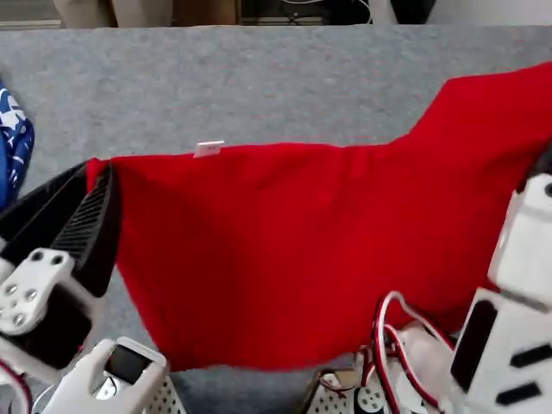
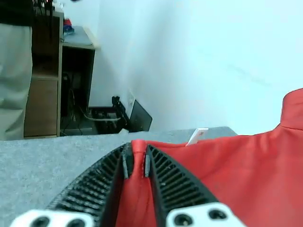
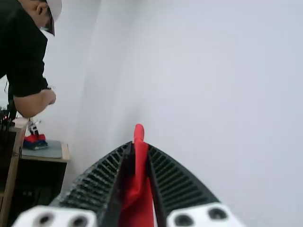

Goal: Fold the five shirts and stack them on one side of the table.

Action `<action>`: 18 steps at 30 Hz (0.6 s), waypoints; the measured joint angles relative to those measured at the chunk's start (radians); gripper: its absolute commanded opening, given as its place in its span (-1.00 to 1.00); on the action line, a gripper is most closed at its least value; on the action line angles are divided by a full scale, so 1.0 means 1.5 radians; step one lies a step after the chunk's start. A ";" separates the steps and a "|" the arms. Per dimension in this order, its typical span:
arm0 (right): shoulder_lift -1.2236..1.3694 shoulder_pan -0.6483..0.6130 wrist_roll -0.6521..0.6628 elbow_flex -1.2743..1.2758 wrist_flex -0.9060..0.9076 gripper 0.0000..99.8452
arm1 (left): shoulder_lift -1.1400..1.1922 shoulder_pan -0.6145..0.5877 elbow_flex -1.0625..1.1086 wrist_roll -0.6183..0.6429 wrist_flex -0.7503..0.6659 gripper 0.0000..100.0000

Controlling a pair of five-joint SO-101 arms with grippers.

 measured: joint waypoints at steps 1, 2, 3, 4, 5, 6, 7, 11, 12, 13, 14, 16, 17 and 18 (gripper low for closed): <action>0.004 0.000 0.000 0.012 0.000 -0.99 | 0.000 0.000 0.019 0.000 0.000 -0.96; 0.011 0.000 0.000 0.028 0.000 -0.99 | 0.000 0.000 0.043 0.000 0.000 -0.96; 0.020 0.000 0.000 0.044 0.000 -0.99 | 0.000 0.000 0.074 0.000 0.000 -0.96; 0.033 0.000 0.000 0.062 0.000 -0.99 | 0.000 0.000 0.103 0.000 0.000 -0.96; 0.047 0.000 0.000 0.084 0.000 -0.99 | 0.002 0.000 0.135 0.000 -0.004 -0.96; 0.066 0.000 0.000 0.105 0.000 -0.99 | 0.006 -0.001 0.170 0.000 -0.016 -0.96; 0.087 0.000 0.000 0.131 0.000 -0.99 | 0.010 -0.010 0.206 0.000 -0.031 -0.96; 0.192 -0.025 0.000 0.206 0.000 -0.99 | 0.050 -0.083 0.348 0.000 -0.149 -0.96; 0.222 -0.034 0.000 0.221 -0.005 -0.99 | 0.059 -0.098 0.389 0.000 -0.191 -0.96; 0.255 -0.042 0.000 0.235 -0.014 -0.99 | 0.075 -0.113 0.427 0.000 -0.237 -0.96; 0.291 -0.049 0.000 0.248 -0.028 -0.99 | 0.092 -0.125 0.467 0.000 -0.283 -0.96; 0.366 -0.060 0.000 0.271 -0.066 -0.99 | 0.135 -0.140 0.547 0.000 -0.381 -0.96; 0.407 -0.063 0.000 0.279 -0.091 -0.99 | 0.160 -0.143 0.581 0.000 -0.433 -0.96; 0.450 -0.064 0.000 0.281 -0.116 -0.99 | 0.186 -0.143 0.614 0.000 -0.481 -0.96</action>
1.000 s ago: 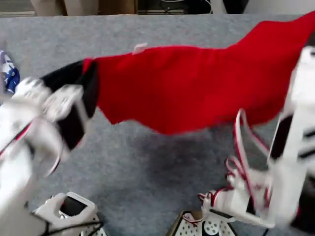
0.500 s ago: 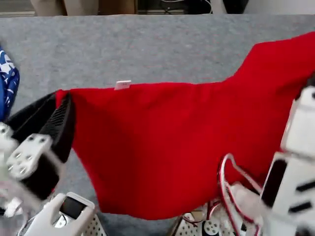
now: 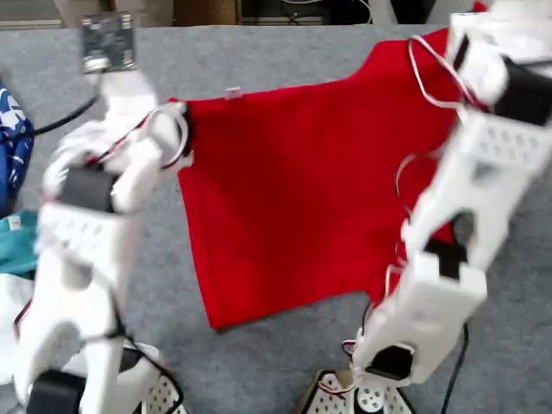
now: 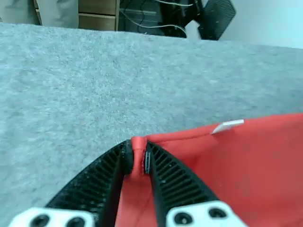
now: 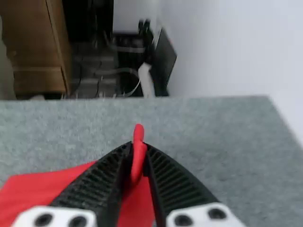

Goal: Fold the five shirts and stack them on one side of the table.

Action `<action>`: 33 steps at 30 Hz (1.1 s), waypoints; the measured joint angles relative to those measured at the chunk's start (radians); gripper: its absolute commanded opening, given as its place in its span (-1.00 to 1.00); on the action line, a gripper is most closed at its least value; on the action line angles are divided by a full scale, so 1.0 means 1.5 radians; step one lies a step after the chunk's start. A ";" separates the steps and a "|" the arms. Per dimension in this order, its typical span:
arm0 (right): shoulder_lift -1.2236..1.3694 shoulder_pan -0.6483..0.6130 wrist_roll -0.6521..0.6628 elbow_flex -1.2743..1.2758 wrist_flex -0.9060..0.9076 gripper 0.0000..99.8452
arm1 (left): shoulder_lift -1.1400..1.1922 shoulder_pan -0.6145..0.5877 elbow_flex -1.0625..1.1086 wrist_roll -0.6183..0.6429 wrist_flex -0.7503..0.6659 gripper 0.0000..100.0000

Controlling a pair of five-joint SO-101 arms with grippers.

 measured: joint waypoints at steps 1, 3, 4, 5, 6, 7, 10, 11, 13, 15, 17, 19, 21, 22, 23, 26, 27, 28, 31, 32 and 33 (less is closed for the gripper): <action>0.041 -0.002 0.000 0.002 -0.026 -0.99 | 0.030 0.000 0.025 0.000 -0.049 -0.96; 0.122 -0.007 0.000 0.003 -0.071 -0.99 | 0.098 0.000 0.058 0.000 -0.138 -0.96; 0.160 -0.011 0.000 0.003 -0.090 -0.99 | 0.137 -0.001 0.063 0.000 -0.177 -0.96; 0.191 -0.014 0.000 0.003 -0.104 -0.99 | 0.176 -0.003 0.063 0.000 -0.213 -0.96; 0.221 -0.016 0.000 0.003 -0.116 -0.99 | 0.215 -0.004 0.063 0.000 -0.245 -0.96; 0.247 -0.017 0.000 -0.001 -0.124 -0.99 | 0.255 -0.005 0.060 0.000 -0.270 -0.96; 0.302 -0.023 0.000 -0.033 -0.143 -0.99 | 0.387 -0.020 0.018 0.000 -0.302 -0.96; 0.316 -0.026 0.000 -0.050 -0.147 -0.99 | 0.428 -0.027 -0.008 0.000 -0.305 -0.96; 0.344 -0.036 0.000 -0.094 -0.151 -0.99 | 0.508 -0.043 -0.073 0.000 -0.306 -0.96; 0.366 -0.047 0.000 -0.141 -0.157 -0.99 | 0.577 -0.060 -0.149 0.009 -0.287 -0.96; 0.391 -0.056 0.000 -0.191 -0.174 -0.99 | 0.635 -0.078 -0.240 0.035 -0.247 -0.96; 0.413 -0.063 0.000 -0.236 -0.205 -0.99 | 0.684 -0.091 -0.343 0.061 -0.192 -0.96; 0.426 -0.072 0.000 -0.256 -0.243 -0.99 | 0.725 -0.095 -0.449 0.075 -0.130 -0.96; 0.428 -0.074 0.000 -0.260 -0.267 -0.99 | 0.742 -0.096 -0.501 0.077 -0.096 -0.96; 0.429 -0.075 0.000 -0.261 -0.288 -0.99 | 0.758 -0.096 -0.551 0.078 -0.064 -0.96; 0.433 -0.075 0.000 -0.263 -0.330 -0.99 | 0.800 -0.096 -0.683 0.081 0.028 -0.96; 0.433 -0.076 0.000 -0.264 -0.336 -0.99 | 0.811 -0.096 -0.717 0.081 0.052 -0.96; 0.433 -0.076 0.000 -0.265 -0.339 -0.99 | 0.822 -0.096 -0.749 0.081 0.078 -0.96; 0.433 -0.077 0.000 -0.265 -0.345 -0.99 | 0.856 -0.093 -0.813 0.081 0.136 -0.96; 0.433 -0.077 0.000 -0.265 -0.344 -0.99 | 0.868 -0.091 -0.828 0.081 0.154 -0.96; 0.433 -0.077 0.000 -0.265 -0.340 -0.99 | 0.876 -0.089 -0.838 0.081 0.173 -0.96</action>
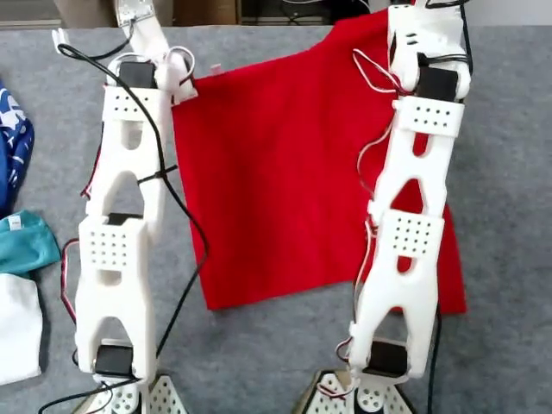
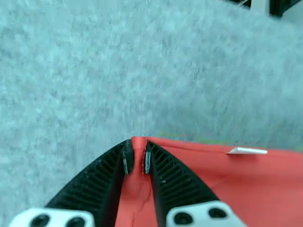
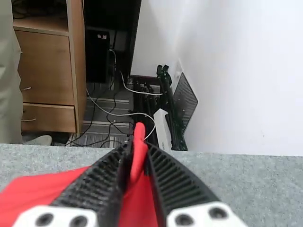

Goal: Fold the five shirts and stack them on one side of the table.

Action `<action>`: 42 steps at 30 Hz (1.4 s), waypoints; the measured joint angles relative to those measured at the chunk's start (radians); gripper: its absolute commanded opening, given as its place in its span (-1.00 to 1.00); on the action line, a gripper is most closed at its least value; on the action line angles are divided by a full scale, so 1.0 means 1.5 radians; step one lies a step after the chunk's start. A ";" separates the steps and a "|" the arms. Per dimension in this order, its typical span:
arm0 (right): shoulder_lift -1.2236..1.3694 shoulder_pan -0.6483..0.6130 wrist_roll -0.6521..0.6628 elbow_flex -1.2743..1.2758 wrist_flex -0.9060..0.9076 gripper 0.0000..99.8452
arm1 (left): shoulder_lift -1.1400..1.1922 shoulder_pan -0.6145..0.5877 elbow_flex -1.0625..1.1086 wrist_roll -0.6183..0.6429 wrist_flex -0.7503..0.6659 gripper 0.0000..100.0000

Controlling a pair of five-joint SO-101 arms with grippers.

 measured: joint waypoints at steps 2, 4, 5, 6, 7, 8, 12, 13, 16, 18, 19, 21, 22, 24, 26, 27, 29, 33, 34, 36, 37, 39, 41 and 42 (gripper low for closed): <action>0.000 0.000 0.000 0.000 0.027 -0.99 | 0.011 0.002 -0.019 -0.001 0.035 -0.96; 0.000 0.000 0.000 0.000 0.065 -0.99 | 0.018 0.003 -0.036 0.000 0.066 -0.96; 0.000 0.000 0.000 0.000 0.088 -0.99 | 0.021 0.003 -0.043 0.000 0.085 -0.96; 0.000 0.000 0.000 0.000 0.110 -0.99 | 0.023 0.004 -0.049 0.000 0.105 -0.96; -0.001 0.000 0.000 0.000 0.134 -0.99 | 0.023 0.006 -0.055 0.000 0.123 -0.96; -0.001 0.000 0.000 0.000 0.154 -0.99 | 0.023 0.009 -0.062 0.000 0.143 -0.96; -0.006 0.001 0.000 0.000 0.233 -0.99 | 0.023 0.020 -0.096 0.000 0.229 -0.96; -0.013 0.003 0.000 0.000 0.252 -0.99 | 0.023 0.024 -0.106 0.000 0.252 -0.96; -0.045 0.013 0.000 0.000 0.308 -0.99 | 0.021 0.039 -0.124 0.000 0.299 -0.96; -0.069 0.020 0.000 0.000 0.348 -0.99 | 0.023 0.050 -0.124 0.000 0.304 -0.96; -0.080 0.024 0.006 0.000 0.368 -0.99 | 0.023 0.055 -0.122 -0.001 0.306 -0.96; -0.102 0.031 0.032 0.000 0.412 -0.99 | 0.021 0.065 -0.107 -0.001 0.307 -0.96; -0.113 0.034 0.045 0.000 0.435 -0.99 | 0.021 0.071 -0.095 -0.001 0.307 -0.96; -0.133 0.043 0.066 0.000 0.478 -0.99 | 0.021 0.081 -0.064 -0.001 0.307 -0.96; -0.149 0.052 0.084 -0.001 0.518 -0.99 | 0.017 0.090 -0.026 -0.002 0.307 -0.96; -0.158 0.057 0.092 -0.001 0.536 -0.99 | 0.009 0.095 0.000 -0.002 0.307 -0.96; -0.170 0.066 0.104 -0.001 0.556 -0.99 | -0.026 0.105 0.058 -0.012 0.307 -0.96; -0.179 0.097 0.113 -0.001 0.561 -0.99 | -0.146 0.128 0.212 -0.034 0.307 -0.96; -0.179 0.105 0.113 -0.001 0.561 -0.99 | -0.179 0.135 0.253 -0.036 0.307 -0.96; -0.179 0.119 0.113 -0.001 0.561 -0.99 | -0.249 0.147 0.336 -0.038 0.307 -0.96; -0.179 0.125 0.113 -0.001 0.561 -0.99 | -0.279 0.152 0.370 -0.038 0.307 -0.96; -0.182 0.136 0.113 -0.001 0.563 -0.99 | -0.340 0.163 0.441 -0.039 0.307 -0.96; -0.193 0.145 0.113 -0.001 0.563 -0.99 | -0.387 0.173 0.503 -0.039 0.307 -0.96; -0.202 0.150 0.113 -0.001 0.563 -0.99 | -0.407 0.179 0.531 -0.039 0.306 -0.96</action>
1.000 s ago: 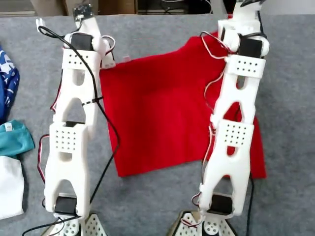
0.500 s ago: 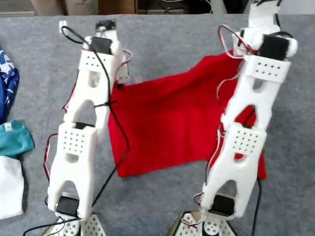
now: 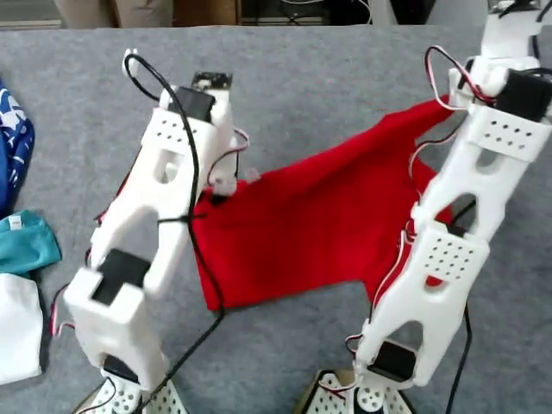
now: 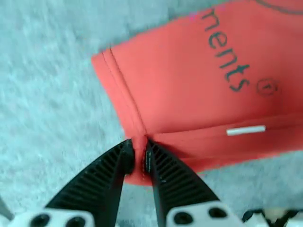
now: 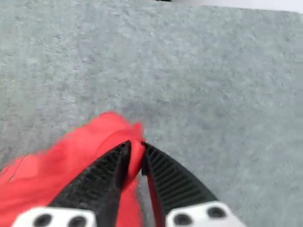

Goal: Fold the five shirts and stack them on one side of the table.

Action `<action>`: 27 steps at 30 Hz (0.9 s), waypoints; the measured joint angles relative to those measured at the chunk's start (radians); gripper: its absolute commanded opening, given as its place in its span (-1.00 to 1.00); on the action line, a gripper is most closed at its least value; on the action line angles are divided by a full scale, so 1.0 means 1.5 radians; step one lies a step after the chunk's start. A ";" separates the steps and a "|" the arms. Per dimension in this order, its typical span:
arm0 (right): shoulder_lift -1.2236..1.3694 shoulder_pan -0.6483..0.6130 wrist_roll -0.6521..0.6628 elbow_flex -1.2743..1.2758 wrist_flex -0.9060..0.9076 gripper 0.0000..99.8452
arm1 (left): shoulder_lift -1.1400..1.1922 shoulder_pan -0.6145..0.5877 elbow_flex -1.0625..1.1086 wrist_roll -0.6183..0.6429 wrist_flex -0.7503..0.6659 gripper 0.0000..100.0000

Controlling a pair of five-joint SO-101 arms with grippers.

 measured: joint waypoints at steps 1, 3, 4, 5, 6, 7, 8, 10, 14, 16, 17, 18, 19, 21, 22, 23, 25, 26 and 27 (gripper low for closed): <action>-0.004 0.003 0.000 0.000 0.000 -0.99 | -0.016 0.006 0.024 0.000 -0.001 -0.96; -0.006 0.010 0.015 0.000 0.000 -0.99 | -0.045 0.011 0.069 0.000 -0.010 -0.96; -0.006 0.014 0.027 0.000 0.000 -0.99 | -0.056 0.011 0.088 0.000 -0.018 -0.96; -0.006 0.019 0.036 0.000 0.000 -0.99 | -0.066 0.011 0.106 0.000 -0.028 -0.96; -0.006 0.026 0.044 0.002 0.000 -0.99 | -0.073 0.011 0.123 0.000 -0.035 -0.96; -0.009 0.036 0.050 0.007 0.000 -0.99 | -0.079 0.010 0.141 -0.002 -0.040 -0.96; -0.017 0.048 0.053 0.016 0.000 -0.99 | -0.083 0.008 0.160 -0.001 -0.044 -0.96; -0.035 0.066 0.056 0.049 0.000 -0.99 | -0.089 0.006 0.187 0.000 -0.054 -0.96; -0.084 0.086 0.086 0.149 0.000 -0.99 | -0.101 0.008 0.225 -0.002 -0.068 -0.96; -0.116 0.089 0.104 0.215 0.000 -0.99 | -0.106 0.008 0.237 -0.001 -0.074 -0.96; -0.130 0.089 0.110 0.248 0.000 -0.99 | -0.107 0.008 0.242 -0.001 -0.076 -0.96; -0.147 0.088 0.116 0.281 0.000 -0.99 | -0.108 0.008 0.242 -0.002 -0.078 -0.96; -0.162 0.088 0.117 0.315 0.000 -0.99 | -0.108 0.008 0.242 -0.002 -0.078 -0.96; -0.192 0.088 0.117 0.378 0.000 -0.99 | -0.108 0.008 0.242 -0.002 -0.078 -0.96; -0.206 0.086 0.117 0.409 0.000 -0.99 | -0.108 0.008 0.242 -0.002 -0.078 -0.96; -0.219 0.081 0.117 0.439 0.000 -0.99 | -0.108 0.008 0.242 -0.002 -0.078 -0.96; -0.251 0.066 0.123 0.502 0.000 -0.98 | -0.108 0.010 0.244 -0.001 -0.078 -0.96; -0.271 0.057 0.134 0.537 0.000 -0.99 | -0.108 0.014 0.244 0.000 -0.078 -0.96; -0.293 0.049 0.154 0.574 0.000 -0.99 | -0.108 0.021 0.244 -0.002 -0.078 -0.96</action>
